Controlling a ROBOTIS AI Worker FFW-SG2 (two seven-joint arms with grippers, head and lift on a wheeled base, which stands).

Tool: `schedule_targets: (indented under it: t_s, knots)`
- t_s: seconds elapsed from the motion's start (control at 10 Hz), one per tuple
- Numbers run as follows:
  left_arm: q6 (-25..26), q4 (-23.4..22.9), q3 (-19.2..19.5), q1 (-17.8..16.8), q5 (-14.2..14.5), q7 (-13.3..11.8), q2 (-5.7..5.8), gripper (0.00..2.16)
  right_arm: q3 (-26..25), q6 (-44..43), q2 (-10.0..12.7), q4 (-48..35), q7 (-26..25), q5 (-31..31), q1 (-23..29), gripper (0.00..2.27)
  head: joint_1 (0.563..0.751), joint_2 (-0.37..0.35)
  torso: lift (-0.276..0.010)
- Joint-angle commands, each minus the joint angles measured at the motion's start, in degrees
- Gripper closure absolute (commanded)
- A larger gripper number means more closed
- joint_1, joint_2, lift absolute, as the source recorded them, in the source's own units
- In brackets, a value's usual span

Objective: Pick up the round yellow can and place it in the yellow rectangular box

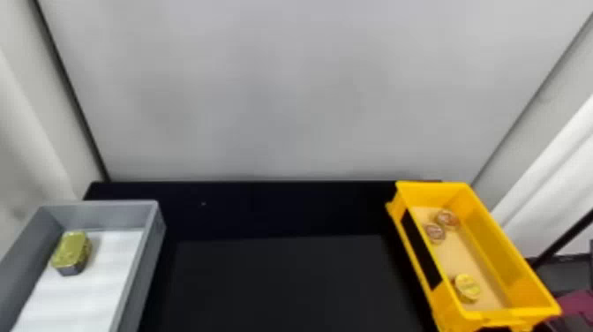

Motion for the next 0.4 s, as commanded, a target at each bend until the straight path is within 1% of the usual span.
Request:
schedule_targets:
  t_s: [0.0,0.3]
  knots:
    - [-0.18,0.0,-0.12,-0.08,0.05,0.01,0.0,0.15,0.05,-0.05,0.0,0.0,0.02,0.0,0.12,0.08,0.694,-0.171,-0.001]
    - [-0.18,0.27,-1.0,-0.52,0.05,-0.08,0.27,0.15,0.05,-0.14,0.09,0.0,-0.15,0.0,0.74,0.08,0.694,-0.171,-0.001]
